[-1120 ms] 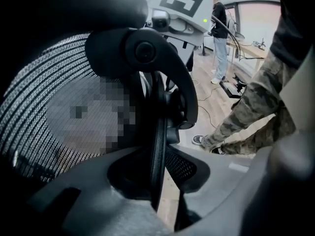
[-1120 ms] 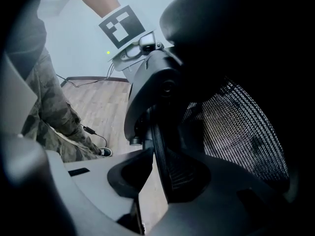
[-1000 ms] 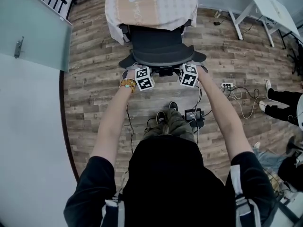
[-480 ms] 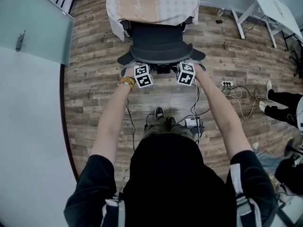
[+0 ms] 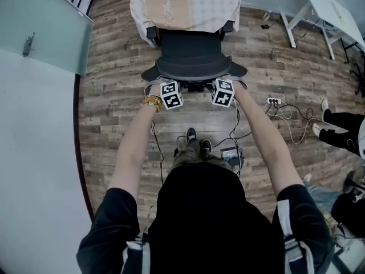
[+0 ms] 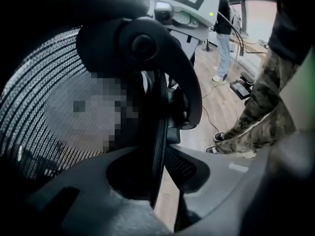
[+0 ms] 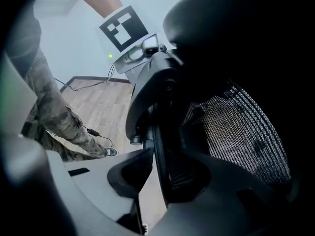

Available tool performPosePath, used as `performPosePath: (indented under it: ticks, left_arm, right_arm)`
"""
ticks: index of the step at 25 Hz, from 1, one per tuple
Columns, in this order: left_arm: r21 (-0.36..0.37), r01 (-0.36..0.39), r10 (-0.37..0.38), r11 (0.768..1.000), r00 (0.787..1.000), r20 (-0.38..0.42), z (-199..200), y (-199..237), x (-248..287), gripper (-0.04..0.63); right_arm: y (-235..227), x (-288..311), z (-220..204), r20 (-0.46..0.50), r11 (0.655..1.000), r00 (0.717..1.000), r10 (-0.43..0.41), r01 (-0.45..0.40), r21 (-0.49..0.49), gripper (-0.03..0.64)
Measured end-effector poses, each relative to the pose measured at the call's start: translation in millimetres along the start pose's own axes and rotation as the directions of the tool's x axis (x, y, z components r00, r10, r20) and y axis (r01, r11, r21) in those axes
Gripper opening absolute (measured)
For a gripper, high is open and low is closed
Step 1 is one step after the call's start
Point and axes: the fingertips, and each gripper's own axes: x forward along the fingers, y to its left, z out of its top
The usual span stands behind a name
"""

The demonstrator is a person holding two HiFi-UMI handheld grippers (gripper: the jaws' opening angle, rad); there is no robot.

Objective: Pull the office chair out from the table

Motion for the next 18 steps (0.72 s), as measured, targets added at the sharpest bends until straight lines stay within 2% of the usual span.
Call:
performPosePath:
  ticks: [18]
  left_arm:
    - [-0.022,-0.012,0.012,1.0,1.0,-0.026,8.6,-59.7,-21.4,0.092]
  right_arm:
    - [60.7,-24.8,-1.1,0.019,1.0,1.0,0.011,-0.011,-0.009,0.072]
